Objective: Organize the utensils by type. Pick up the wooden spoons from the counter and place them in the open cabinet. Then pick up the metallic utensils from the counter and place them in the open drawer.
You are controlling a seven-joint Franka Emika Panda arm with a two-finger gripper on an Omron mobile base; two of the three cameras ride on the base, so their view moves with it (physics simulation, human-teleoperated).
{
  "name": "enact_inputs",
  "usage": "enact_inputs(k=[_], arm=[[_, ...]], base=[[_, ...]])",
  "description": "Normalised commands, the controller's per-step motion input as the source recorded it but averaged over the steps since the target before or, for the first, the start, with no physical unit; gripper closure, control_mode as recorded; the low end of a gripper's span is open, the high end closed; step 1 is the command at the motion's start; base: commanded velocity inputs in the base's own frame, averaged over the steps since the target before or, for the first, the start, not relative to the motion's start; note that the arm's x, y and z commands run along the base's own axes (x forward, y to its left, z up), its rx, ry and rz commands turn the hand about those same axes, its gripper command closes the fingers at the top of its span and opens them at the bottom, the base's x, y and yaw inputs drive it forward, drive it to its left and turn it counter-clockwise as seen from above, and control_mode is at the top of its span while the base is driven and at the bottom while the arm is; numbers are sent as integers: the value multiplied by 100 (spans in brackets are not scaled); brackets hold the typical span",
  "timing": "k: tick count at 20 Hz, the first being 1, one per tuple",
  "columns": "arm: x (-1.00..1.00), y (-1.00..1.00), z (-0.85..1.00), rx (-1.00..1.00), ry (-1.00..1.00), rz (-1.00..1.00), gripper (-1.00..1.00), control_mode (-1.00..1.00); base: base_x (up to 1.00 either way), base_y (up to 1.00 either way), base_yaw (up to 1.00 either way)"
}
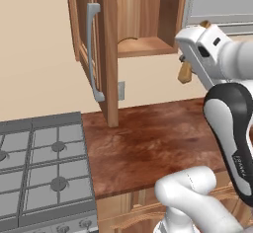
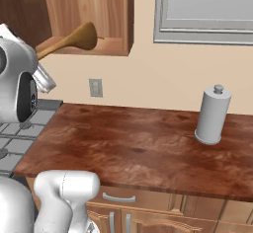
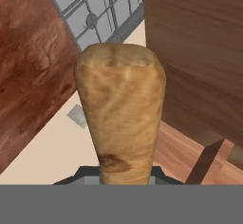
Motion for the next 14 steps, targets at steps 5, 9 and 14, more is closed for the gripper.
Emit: enact_inputs(k=[5,9,14], arm=[[64,0,0,6,0,0,100,-100],[63,1,5,2,0,0,100,-100],[55,10,9,0,5,0,100,-100]], base=[[0,0,0],[0,0,0],[0,0,0]])
